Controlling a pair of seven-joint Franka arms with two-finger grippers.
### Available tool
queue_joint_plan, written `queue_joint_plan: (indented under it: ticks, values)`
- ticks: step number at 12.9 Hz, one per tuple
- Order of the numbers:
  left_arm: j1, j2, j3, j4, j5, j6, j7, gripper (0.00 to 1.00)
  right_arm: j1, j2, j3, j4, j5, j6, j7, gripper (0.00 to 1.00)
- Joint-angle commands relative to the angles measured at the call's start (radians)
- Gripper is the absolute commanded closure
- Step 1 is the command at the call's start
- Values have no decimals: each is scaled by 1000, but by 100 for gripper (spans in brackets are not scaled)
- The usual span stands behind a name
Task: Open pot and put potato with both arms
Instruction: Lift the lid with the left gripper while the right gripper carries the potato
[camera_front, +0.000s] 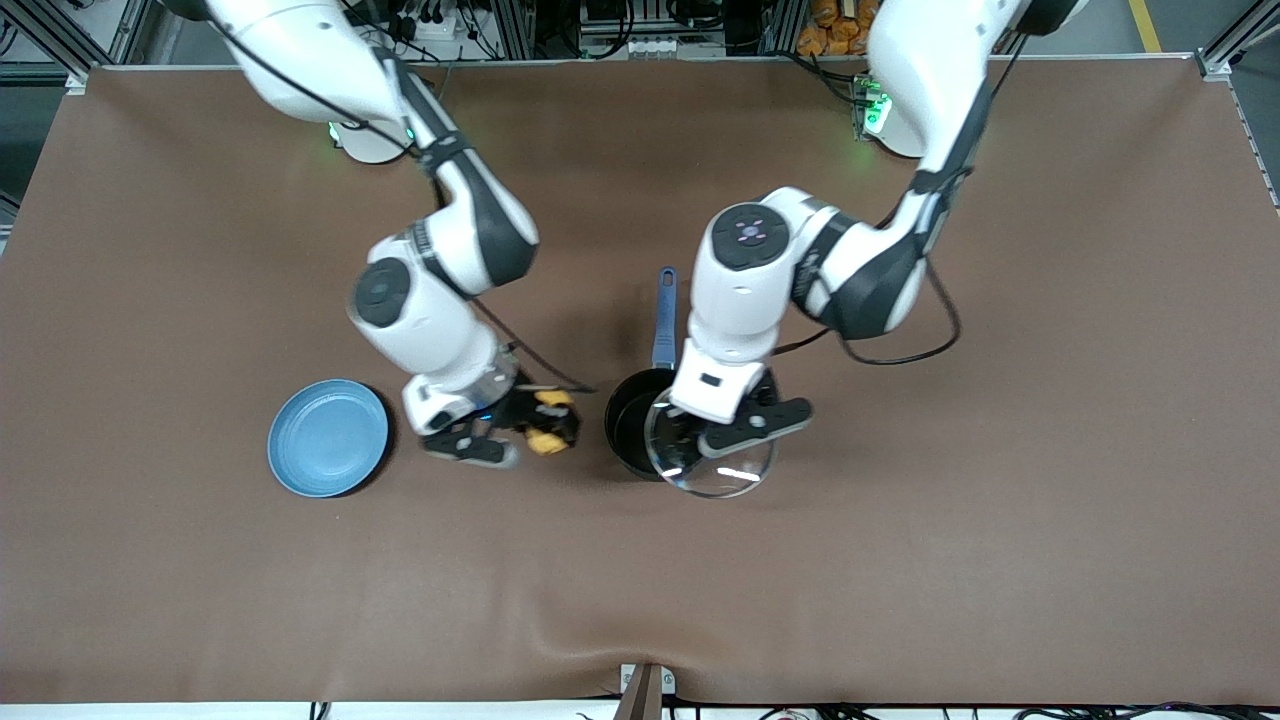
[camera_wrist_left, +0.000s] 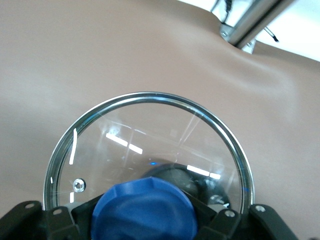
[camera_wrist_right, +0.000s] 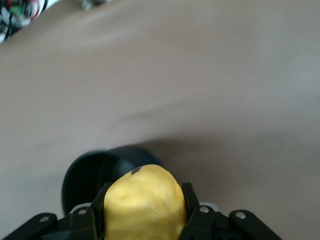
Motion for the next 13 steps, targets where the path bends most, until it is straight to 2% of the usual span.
queue_joint_plan:
  ticks: [1, 4, 7, 10, 13]
  values:
    - [60, -152, -9, -170, -57, -4, 103, 57, 70, 80, -14, 110, -100, -3, 57, 100]
    - [146, -316, -9, -374, -117, -4, 279, 57, 118, 161, -14, 177, -223, 9, 94, 100]
    - [256, -439, -9, -532, -175, -2, 501, 56, 155, 239, -16, 190, -248, 144, 94, 100]
    - [330, -450, -9, -565, -194, 0, 615, 55, 170, 310, -16, 254, -263, 164, 92, 100]
    - [375, -445, -7, -655, -194, 97, 669, 55, 201, 376, -49, 314, -264, 170, 95, 100]
